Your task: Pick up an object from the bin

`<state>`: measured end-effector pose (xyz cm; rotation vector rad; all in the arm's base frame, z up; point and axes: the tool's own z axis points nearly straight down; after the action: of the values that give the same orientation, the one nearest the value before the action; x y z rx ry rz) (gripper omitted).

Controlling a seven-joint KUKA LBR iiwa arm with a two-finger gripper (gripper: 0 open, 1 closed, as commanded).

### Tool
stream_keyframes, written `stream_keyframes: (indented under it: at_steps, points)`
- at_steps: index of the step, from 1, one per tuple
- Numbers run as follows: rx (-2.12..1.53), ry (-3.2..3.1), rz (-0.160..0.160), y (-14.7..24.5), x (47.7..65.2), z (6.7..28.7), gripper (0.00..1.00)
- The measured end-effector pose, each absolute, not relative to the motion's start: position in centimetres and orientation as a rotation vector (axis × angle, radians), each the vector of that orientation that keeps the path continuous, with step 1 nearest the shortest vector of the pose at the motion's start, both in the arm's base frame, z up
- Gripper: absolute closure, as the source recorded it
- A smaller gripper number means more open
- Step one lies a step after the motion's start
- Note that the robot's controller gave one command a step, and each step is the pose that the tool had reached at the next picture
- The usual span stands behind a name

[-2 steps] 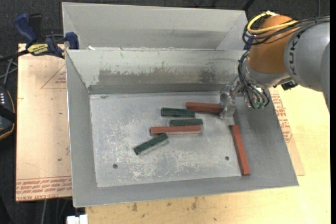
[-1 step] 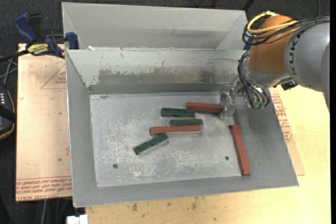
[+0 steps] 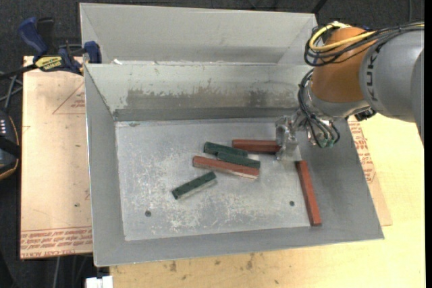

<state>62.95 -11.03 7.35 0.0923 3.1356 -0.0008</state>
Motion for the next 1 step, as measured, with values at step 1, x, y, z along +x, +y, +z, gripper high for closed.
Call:
stream_keyframes:
  at_steps: [1]
  points:
    - [0.06, 3.145, 0.003, -10.55, 62.44, 12.01, 1.0]
